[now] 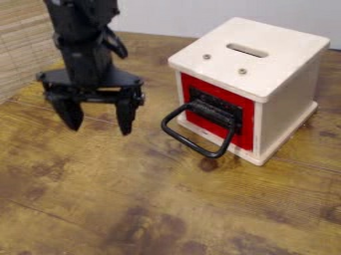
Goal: Close the drawer
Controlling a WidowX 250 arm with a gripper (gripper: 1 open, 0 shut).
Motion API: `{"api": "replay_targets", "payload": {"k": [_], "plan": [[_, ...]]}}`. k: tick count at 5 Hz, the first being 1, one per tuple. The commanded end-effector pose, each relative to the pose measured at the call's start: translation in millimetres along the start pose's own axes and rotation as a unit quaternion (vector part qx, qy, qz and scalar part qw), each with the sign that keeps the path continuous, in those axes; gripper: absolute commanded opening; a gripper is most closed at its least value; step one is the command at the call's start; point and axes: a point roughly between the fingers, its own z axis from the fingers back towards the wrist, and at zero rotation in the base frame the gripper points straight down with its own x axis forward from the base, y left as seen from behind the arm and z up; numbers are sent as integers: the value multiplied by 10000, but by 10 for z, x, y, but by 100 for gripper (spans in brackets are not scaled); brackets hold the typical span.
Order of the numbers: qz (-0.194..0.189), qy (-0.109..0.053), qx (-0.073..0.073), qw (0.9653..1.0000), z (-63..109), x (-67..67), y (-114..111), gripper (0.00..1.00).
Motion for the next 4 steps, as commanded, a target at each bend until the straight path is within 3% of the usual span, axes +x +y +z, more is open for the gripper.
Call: {"api": "replay_targets", "payload": {"k": [1, 3, 4], "plan": [[631, -413, -178, 9970, 199, 57, 95, 100], [787, -407, -276, 9957, 199, 417, 191, 100], [376, -494, -275, 9977, 212, 446, 162, 100]]}}
